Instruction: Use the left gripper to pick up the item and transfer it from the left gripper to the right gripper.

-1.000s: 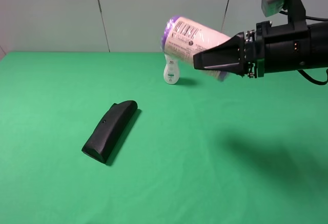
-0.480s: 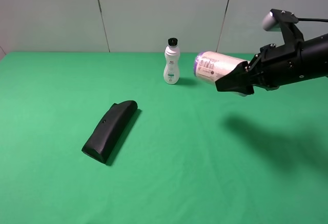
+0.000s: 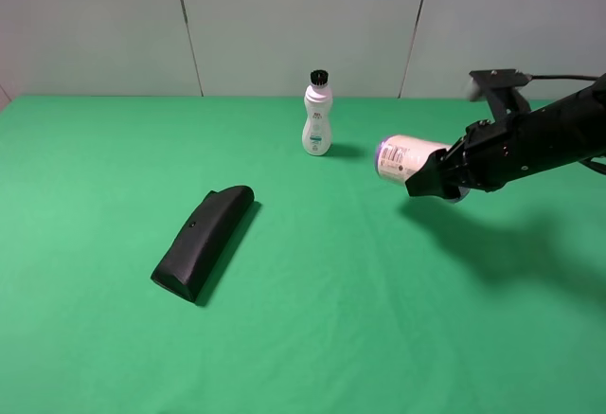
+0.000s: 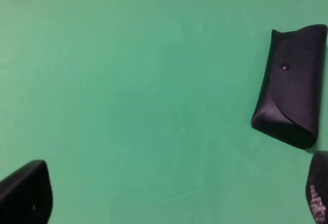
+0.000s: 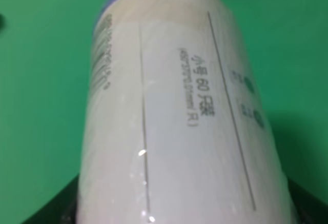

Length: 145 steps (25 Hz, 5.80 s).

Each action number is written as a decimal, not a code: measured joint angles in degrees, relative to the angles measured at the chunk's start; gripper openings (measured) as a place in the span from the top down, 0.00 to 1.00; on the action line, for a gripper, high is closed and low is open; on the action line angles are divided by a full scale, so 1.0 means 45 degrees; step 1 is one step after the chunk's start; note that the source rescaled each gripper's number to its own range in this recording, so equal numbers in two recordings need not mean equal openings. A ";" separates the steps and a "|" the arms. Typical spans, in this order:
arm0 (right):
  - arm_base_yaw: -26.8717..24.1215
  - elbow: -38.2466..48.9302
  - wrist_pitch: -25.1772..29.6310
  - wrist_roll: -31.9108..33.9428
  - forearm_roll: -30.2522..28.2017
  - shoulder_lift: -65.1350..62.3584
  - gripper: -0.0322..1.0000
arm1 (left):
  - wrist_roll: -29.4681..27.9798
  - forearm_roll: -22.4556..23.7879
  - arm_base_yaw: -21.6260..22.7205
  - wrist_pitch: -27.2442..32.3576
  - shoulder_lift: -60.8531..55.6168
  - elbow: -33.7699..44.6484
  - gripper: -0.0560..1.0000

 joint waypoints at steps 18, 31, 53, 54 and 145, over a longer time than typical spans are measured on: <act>0.0000 -0.0010 -0.0564 0.0080 -0.0060 0.1538 0.97 | 0.0000 0.0000 0.0000 0.0000 0.0000 0.0000 0.00; 0.0000 -0.0010 -0.0389 0.1181 -0.0678 0.1538 0.00 | 0.0000 0.0000 0.0000 0.0000 0.0000 0.0000 0.00; 0.0000 -0.0038 0.0435 0.6488 -0.6080 -0.5325 0.00 | 0.0000 0.0000 0.0000 0.0000 0.0000 0.0000 0.00; 0.0000 -0.0038 0.0790 0.7016 -0.6638 -0.5866 0.00 | 0.0000 0.0000 0.0000 0.0000 0.0000 0.0000 0.00; -0.3254 0.2662 0.7423 1.3661 -1.1238 -1.9605 0.00 | 0.0000 0.0000 0.0000 0.0000 0.0000 0.0000 0.00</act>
